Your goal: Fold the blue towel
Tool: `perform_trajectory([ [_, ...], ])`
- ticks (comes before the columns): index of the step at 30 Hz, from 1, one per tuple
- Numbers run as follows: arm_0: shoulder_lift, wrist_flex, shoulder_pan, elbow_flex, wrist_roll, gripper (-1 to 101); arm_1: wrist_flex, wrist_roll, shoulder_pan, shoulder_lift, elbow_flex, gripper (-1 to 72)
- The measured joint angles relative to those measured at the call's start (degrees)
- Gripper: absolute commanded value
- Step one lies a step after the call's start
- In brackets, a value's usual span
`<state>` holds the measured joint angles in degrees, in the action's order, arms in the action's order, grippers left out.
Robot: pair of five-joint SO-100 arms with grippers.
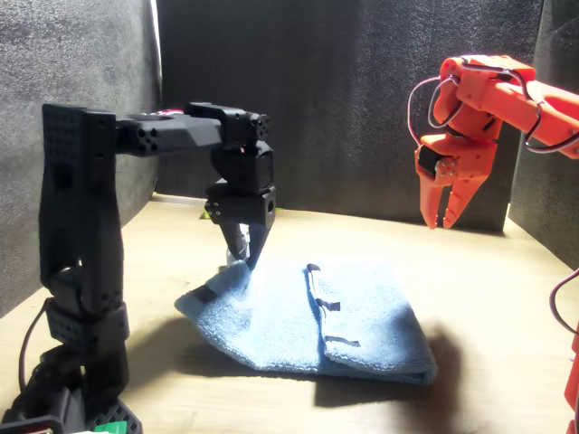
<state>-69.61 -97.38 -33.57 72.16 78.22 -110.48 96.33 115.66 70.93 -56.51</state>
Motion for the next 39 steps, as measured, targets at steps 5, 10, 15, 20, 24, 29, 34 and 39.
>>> perform_trajectory([
  [5,8.00,-8.09,2.99,-16.35,1.85,0,-0.62,2.64,-0.44,1.58,-2.46,12.1],
  [10,21.53,-18.37,5.62,-41.48,2.37,0,-0.09,5.01,-4.13,2.99,-5.27,10.3],
  [15,27.77,-19.78,9.14,-55.55,2.46,0,-0.53,6.15,-10.63,3.52,-7.38,9.2],
  [20,30.06,-20.13,11.34,-57.66,2.37,0,0.97,5.89,-13.62,3.69,-9.23,9.5],
  [24,31.46,-20.13,13.01,-59.24,2.02,0,3.60,5.98,-14.59,3.69,-13.18,9.6],
  [29,32.08,-20.13,15.56,-64.34,2.90,0,6.77,6.06,-13.97,3.60,-17.14,9.8],
  [34,32.52,-20.13,18.28,-69.08,5.98,0,6.94,6.33,-12.92,3.87,-18.54,9.8],
  [39,34.45,-20.13,19.16,-71.63,8.79,0,6.68,7.38,-12.04,4.31,-19.25,9.9],
])
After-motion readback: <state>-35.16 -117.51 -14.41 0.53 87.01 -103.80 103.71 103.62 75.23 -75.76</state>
